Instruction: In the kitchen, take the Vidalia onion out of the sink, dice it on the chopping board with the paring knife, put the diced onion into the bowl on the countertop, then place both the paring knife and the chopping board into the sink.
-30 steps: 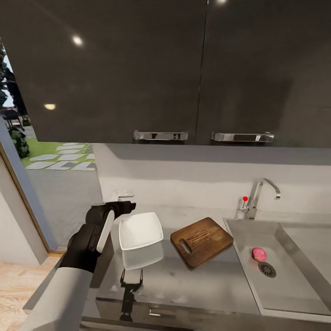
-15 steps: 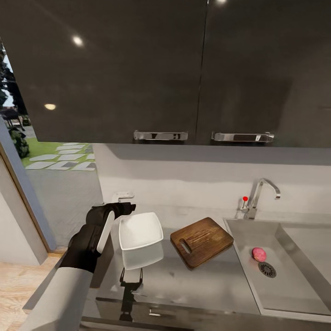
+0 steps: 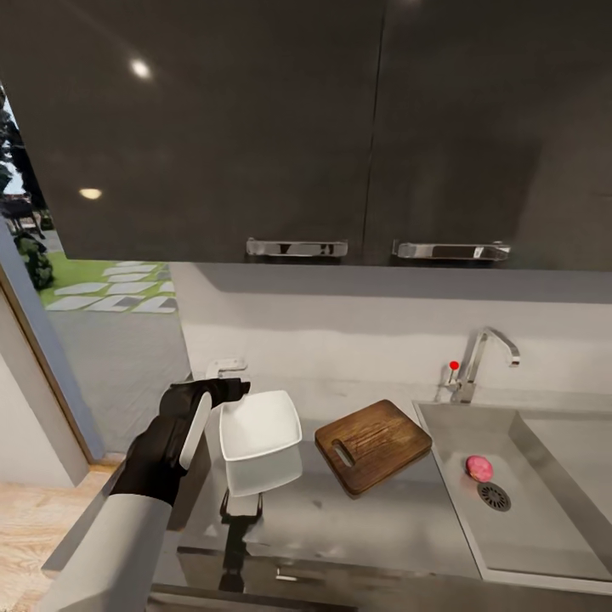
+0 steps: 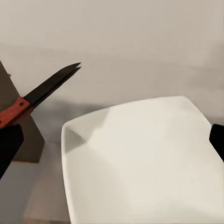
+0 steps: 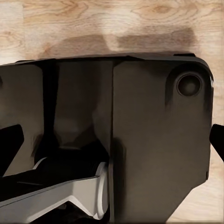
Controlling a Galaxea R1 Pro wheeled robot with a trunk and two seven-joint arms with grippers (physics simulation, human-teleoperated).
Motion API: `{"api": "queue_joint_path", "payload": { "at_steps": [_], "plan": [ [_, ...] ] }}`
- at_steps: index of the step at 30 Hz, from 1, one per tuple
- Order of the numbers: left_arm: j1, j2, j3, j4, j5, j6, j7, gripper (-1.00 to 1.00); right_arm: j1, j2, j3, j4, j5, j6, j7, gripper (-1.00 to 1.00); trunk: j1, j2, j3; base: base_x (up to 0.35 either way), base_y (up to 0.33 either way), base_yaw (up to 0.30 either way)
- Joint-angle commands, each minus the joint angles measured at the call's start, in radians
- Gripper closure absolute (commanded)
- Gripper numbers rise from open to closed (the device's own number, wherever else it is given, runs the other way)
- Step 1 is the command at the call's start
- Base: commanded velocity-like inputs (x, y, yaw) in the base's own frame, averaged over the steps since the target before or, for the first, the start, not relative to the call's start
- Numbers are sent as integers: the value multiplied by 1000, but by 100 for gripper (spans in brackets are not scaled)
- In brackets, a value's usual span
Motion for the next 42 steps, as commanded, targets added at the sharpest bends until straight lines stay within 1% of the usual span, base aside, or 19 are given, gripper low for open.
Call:
{"api": "queue_joint_path", "payload": {
  "at_steps": [1, 5, 8, 13, 16, 22, 25, 30, 42],
  "plan": [
    [-1, 0, 0, 3, 7, 4, 8, -100, 0, -1, 7, 0, -10, -2, 0, -100, 0, -2, -3, 0, 0, 0],
    [-1, 2, 2, 16, 6, 4, 8, -100, 0, -1, 7, 2, -10, -2, -2, -100, 0, -2, -9, 0, 0, 0],
    [0, 9, 12, 22, 6, 4, 8, -100, 0, -1, 8, 3, -11, -2, -5, -100, 0, -2, -14, 0, 0, 0],
    [0, 14, 65, 26, 6, 4, 7, -100, 0, -1, 7, 3, -10, -2, -7, -100, 0, -2, -22, 0, 0, 0],
    [0, 15, 82, 27, 6, 4, 7, -100, 0, -1, 8, 3, -10, -2, -7, -100, 0, -2, -27, 0, 0, 0],
    [0, 15, 90, 30, 6, 4, 7, -100, 0, -1, 8, 6, -10, -2, -8, -100, 0, -2, -37, 0, 0, 0],
    [0, 15, 90, 46, 6, 3, 6, -100, 0, -1, 9, 11, -10, -2, -8, -100, 0, -2, -41, 0, 0, 0],
    [0, 12, 87, 72, 6, 3, 6, -100, 0, -1, 9, 17, -11, -3, -8, -100, 0, -2, -49, 0, 0, 0],
    [0, 11, 85, 87, 6, 3, 6, -100, 0, -1, 7, 17, -10, -3, -7, -100, 0, -2, -69, 0, 0, 0]
  ]
}}
